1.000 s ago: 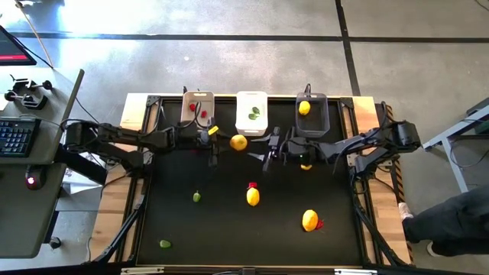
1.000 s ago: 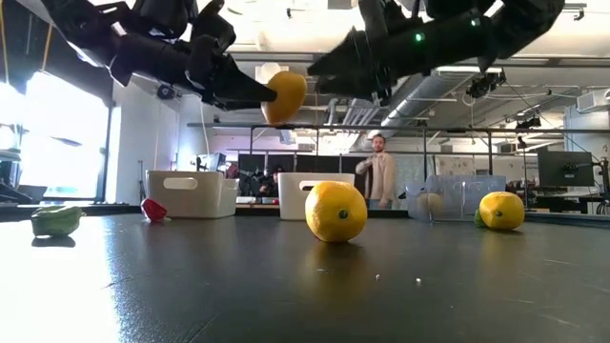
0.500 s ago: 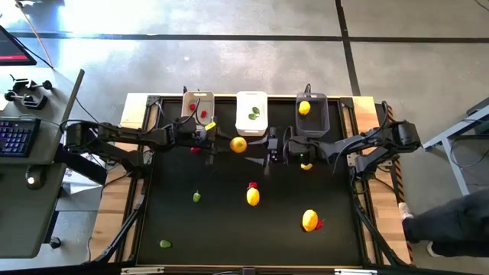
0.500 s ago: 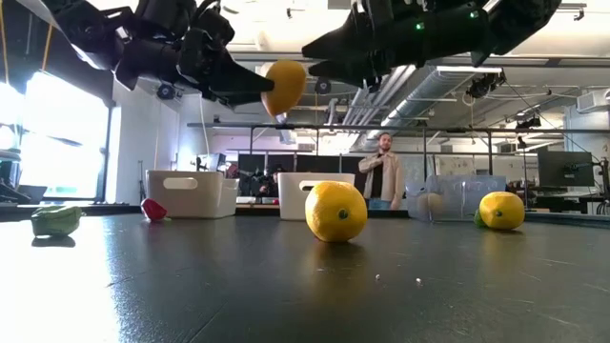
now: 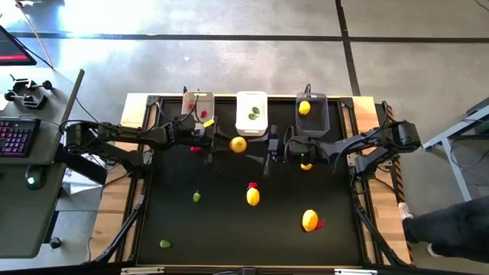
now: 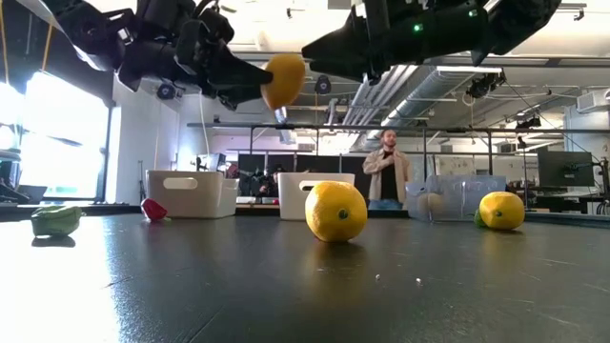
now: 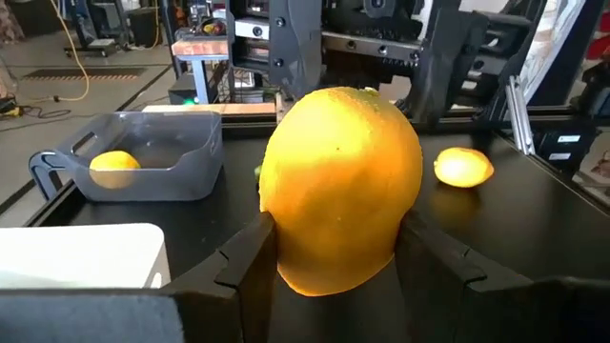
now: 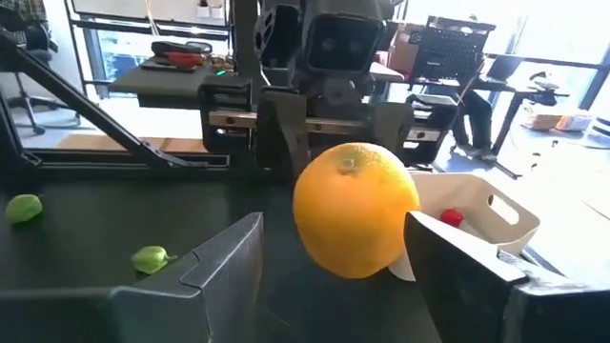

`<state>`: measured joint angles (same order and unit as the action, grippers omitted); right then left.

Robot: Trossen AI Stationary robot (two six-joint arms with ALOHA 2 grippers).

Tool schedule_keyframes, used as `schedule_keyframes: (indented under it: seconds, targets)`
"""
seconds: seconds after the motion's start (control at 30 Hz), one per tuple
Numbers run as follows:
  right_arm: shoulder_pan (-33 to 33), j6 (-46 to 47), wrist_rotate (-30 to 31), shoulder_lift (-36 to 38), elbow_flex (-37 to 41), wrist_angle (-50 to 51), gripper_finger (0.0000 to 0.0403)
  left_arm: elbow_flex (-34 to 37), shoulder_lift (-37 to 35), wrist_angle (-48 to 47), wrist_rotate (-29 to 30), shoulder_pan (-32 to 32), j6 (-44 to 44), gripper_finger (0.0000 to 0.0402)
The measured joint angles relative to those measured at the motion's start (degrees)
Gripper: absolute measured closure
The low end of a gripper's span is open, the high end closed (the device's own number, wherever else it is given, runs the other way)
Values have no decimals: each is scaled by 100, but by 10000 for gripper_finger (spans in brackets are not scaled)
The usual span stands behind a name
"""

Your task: Sort produce into baskets

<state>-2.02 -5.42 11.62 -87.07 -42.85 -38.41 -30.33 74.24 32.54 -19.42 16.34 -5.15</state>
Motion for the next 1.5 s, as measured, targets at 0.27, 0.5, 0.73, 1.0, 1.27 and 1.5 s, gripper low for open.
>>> schedule_keyframes:
  seconds: [0.27, 0.5, 0.73, 1.0, 1.27, 1.5]
  targets:
    - [-26, -705, 333, 2, 0, 216, 161, 0, 0, 58, 0, 55, 0, 245]
    - [-24, -362, 277, 4, 0, 213, 233, 158, 2, 308, 2, 96, -39, 245]
    - [-25, -277, 345, 7, -51, 226, 337, 295, 2, 487, 2, 96, 56, 245]
    - [-246, -236, 822, 4, -315, 606, 228, 295, 2, 489, 1, 90, 47, 245]
    - [-328, -215, 940, -66, -334, 393, 95, 295, 2, 488, 1, 83, 49, 245]
    - [-328, -696, 788, -644, -334, -637, 73, 295, 2, 485, 2, -108, 50, 245]
